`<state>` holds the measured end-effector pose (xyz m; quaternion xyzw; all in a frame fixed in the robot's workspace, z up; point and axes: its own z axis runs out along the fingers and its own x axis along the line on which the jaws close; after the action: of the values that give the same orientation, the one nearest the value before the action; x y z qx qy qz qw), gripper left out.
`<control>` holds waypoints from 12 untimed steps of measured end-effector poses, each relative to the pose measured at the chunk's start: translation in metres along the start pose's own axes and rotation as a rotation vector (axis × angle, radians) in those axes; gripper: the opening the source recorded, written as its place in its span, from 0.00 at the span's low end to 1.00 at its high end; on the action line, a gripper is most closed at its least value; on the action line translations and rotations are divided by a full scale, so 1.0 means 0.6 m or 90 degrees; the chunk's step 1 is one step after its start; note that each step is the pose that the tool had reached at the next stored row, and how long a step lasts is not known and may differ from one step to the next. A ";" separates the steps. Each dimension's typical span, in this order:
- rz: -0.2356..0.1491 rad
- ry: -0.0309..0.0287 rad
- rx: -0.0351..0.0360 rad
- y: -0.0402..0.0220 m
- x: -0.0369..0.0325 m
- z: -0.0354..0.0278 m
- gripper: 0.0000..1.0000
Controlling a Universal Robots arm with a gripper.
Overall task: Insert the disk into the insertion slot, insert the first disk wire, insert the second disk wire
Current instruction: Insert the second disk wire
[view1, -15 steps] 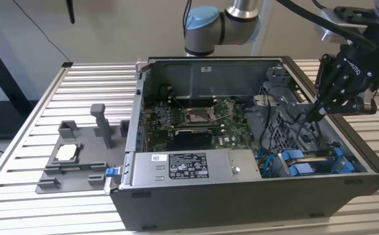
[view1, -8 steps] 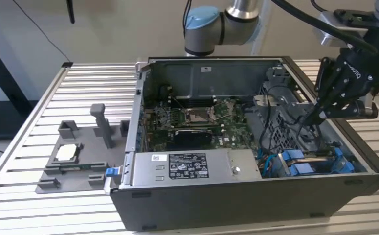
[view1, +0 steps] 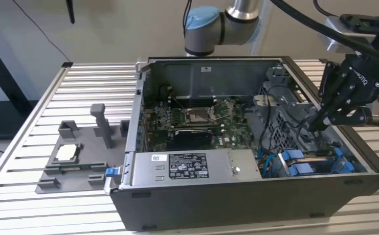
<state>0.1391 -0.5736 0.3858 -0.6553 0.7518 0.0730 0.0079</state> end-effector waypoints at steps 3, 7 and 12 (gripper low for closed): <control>-0.001 0.0002 0.0036 0.001 0.005 0.001 0.16; -0.004 -0.0022 0.0236 0.017 0.008 0.006 0.16; -0.008 -0.0051 0.0519 0.037 0.011 0.011 0.16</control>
<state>0.1154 -0.5765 0.3807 -0.6586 0.7502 0.0449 0.0381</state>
